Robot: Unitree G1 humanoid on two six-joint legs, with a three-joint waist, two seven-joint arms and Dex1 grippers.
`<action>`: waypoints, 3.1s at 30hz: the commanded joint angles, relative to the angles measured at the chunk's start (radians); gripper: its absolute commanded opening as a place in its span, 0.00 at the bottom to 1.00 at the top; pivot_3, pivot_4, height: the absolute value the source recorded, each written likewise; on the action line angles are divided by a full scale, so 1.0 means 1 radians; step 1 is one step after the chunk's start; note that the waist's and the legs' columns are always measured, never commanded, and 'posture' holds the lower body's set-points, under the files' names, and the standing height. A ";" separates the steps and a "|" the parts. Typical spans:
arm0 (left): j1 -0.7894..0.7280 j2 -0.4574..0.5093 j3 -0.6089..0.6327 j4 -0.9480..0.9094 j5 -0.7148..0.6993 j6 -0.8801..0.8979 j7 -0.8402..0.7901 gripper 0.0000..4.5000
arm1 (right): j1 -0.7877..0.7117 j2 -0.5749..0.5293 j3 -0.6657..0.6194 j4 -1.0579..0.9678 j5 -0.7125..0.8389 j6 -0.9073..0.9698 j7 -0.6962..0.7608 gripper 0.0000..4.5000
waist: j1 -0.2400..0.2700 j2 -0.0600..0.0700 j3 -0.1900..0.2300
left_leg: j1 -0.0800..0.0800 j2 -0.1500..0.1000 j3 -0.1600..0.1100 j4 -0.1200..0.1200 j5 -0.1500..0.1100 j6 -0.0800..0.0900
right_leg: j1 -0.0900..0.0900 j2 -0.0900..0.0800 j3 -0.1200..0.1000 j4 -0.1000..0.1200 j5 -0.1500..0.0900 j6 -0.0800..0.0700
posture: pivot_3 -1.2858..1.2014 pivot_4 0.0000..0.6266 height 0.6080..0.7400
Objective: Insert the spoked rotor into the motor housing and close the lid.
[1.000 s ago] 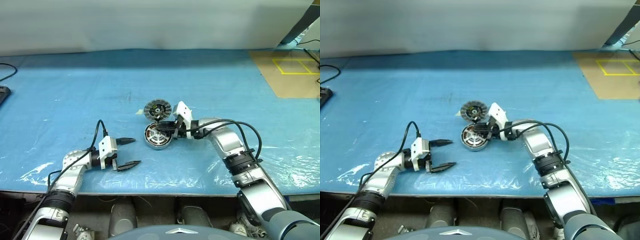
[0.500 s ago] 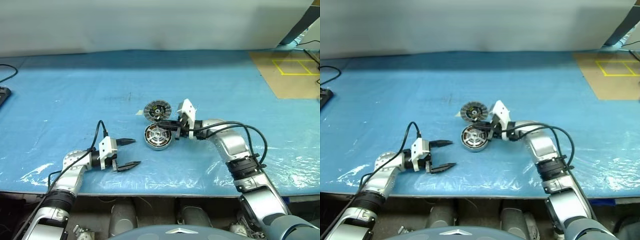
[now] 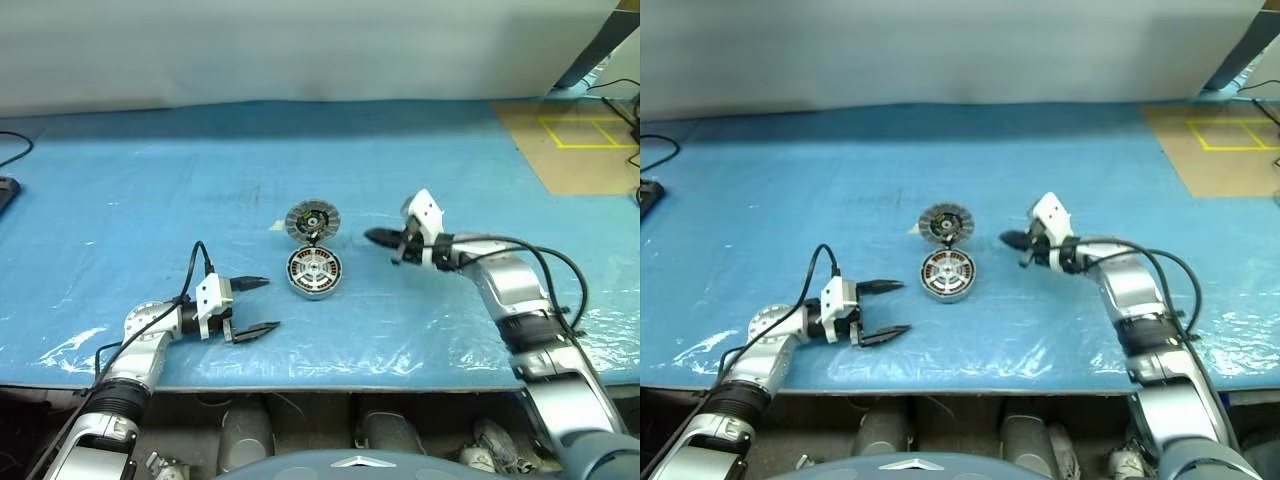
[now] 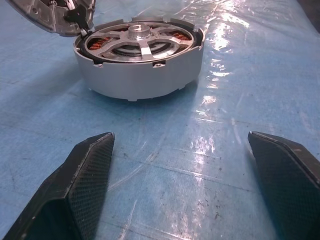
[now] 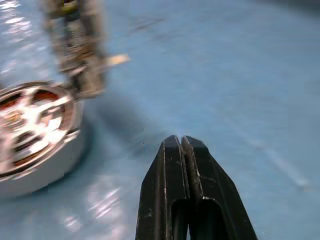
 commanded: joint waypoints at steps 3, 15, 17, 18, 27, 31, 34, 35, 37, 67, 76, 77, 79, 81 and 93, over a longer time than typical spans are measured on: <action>-0.018 -0.004 0.002 0.051 0.014 -0.014 0.003 1.00 | -0.238 0.093 -0.060 0.336 0.003 -0.161 0.003 0.01 | 0.001 0.002 0.000 | 0.000 0.001 0.000 -0.001 0.000 0.000 | -0.001 0.000 0.000 0.001 0.000 -0.001 | 0.52 0.24 1.00; -0.003 -0.008 0.000 0.031 0.022 -0.020 0.027 1.00 | -0.415 0.217 -0.052 0.529 0.028 -0.156 0.335 0.01 | 0.005 0.002 0.000 | -0.010 0.002 0.000 0.003 0.000 0.001 | -0.009 0.000 -0.003 0.005 -0.001 -0.002 | 0.52 0.24 1.00; -0.001 -0.007 -0.002 0.032 0.024 -0.021 0.030 1.00 | -0.391 0.218 -0.036 0.482 0.030 -0.128 0.395 0.01 | 0.004 0.002 0.000 | -0.010 0.002 0.000 0.003 0.000 0.001 | -0.009 0.000 -0.003 0.005 -0.001 -0.002 | 0.52 0.24 1.00; -0.001 -0.007 -0.002 0.034 0.025 -0.022 0.030 1.00 | -0.377 0.218 -0.027 0.459 0.028 -0.117 0.417 0.01 | 0.004 0.002 0.000 | -0.010 0.002 0.000 0.003 0.000 0.001 | -0.009 0.000 -0.003 0.005 -0.001 -0.002 | 0.52 0.24 1.00; -0.004 -0.005 -0.001 0.072 0.033 -0.041 0.029 1.00 | -0.122 0.182 0.101 0.144 -0.005 -0.035 0.493 0.01 | 0.005 0.002 0.000 | -0.009 0.002 0.000 0.002 0.000 0.001 | -0.009 0.000 -0.003 0.005 -0.001 -0.002 | 0.52 0.24 1.00; 0.002 -0.005 -0.004 0.062 0.033 -0.039 0.029 1.00 | -0.052 0.155 0.153 0.070 -0.042 -0.056 0.484 0.01 | 0.005 0.002 0.000 | -0.008 0.002 0.000 0.002 0.000 0.001 | -0.008 0.000 -0.002 0.004 -0.001 -0.002 | 0.52 0.24 1.00; 0.006 -0.005 -0.007 0.053 0.033 -0.034 0.030 1.00 | -0.015 0.142 0.187 0.054 -0.082 -0.097 0.456 0.01 | 0.004 0.003 -0.001 | -0.006 0.002 0.000 0.001 0.000 0.000 | -0.007 0.000 -0.001 0.004 -0.001 -0.002 | 0.52 0.24 1.00; 0.007 -0.005 -0.008 0.051 0.034 -0.033 0.031 1.00 | -0.008 0.143 0.190 0.053 -0.087 -0.107 0.444 0.01 | 0.004 0.003 -0.001 | -0.005 0.002 0.000 0.001 0.000 0.000 | -0.006 0.000 -0.001 0.003 -0.001 -0.002 | 0.52 0.24 1.00; 0.004 -0.006 -0.008 0.050 0.035 -0.031 0.031 1.00 | 0.000 0.146 0.186 0.054 -0.087 -0.119 0.420 0.01 | 0.004 0.003 -0.001 | -0.003 0.002 0.000 0.000 0.000 0.000 | -0.004 0.000 -0.001 0.002 -0.001 -0.002 | 0.52 0.24 1.00; 0.010 -0.004 -0.006 -0.027 0.033 0.031 0.038 1.00 | 0.044 0.181 0.164 -0.108 -0.033 -0.199 0.306 0.58 | 0.005 0.003 -0.001 | -0.003 0.001 0.001 -0.007 0.000 0.000 | 0.000 0.000 -0.002 -0.010 -0.001 -0.001 | 0.52 0.24 1.00; 0.025 0.004 -0.005 -0.060 0.031 0.053 0.050 1.00 | 0.042 0.192 0.153 -0.124 -0.008 -0.155 0.302 0.77 | 0.004 0.003 -0.001 | -0.004 0.002 0.001 -0.008 0.000 0.000 | 0.000 0.000 -0.003 -0.011 -0.001 -0.001 | 0.52 0.24 1.00; 0.026 0.004 -0.005 -0.063 0.031 0.055 0.051 1.00 | 0.041 0.192 0.153 -0.124 -0.010 -0.155 0.299 0.84 | 0.004 0.003 -0.001 | -0.004 0.002 0.001 -0.008 0.000 0.000 | 0.000 0.000 -0.003 -0.011 -0.001 -0.001 | 0.52 0.24 1.00; 0.027 0.004 -0.007 -0.074 0.031 0.064 0.054 1.00 | 0.046 0.189 0.158 -0.127 -0.010 -0.155 0.307 1.00 | 0.004 0.003 -0.001 | -0.004 0.002 0.001 -0.009 0.000 0.000 | 0.000 0.001 -0.003 -0.011 -0.001 -0.001 | 0.52 0.24 1.00; 0.027 0.005 -0.009 -0.093 0.032 0.078 0.059 1.00 | 0.053 0.187 0.160 -0.137 -0.007 -0.152 0.312 1.00 | 0.004 0.003 -0.001 | -0.004 0.002 0.001 -0.009 0.000 0.000 | 0.000 0.001 -0.003 -0.011 -0.001 -0.001 | 0.52 0.24 1.00; 0.035 0.018 -0.010 -0.201 0.030 0.171 0.083 1.00 | 0.071 0.186 0.182 -0.120 -0.032 -0.162 0.303 1.00 | 0.004 0.000 0.001 | -0.005 0.002 0.001 -0.009 0.000 0.000 | -0.002 0.001 -0.003 -0.011 -0.001 -0.001 | 0.52 0.24 1.00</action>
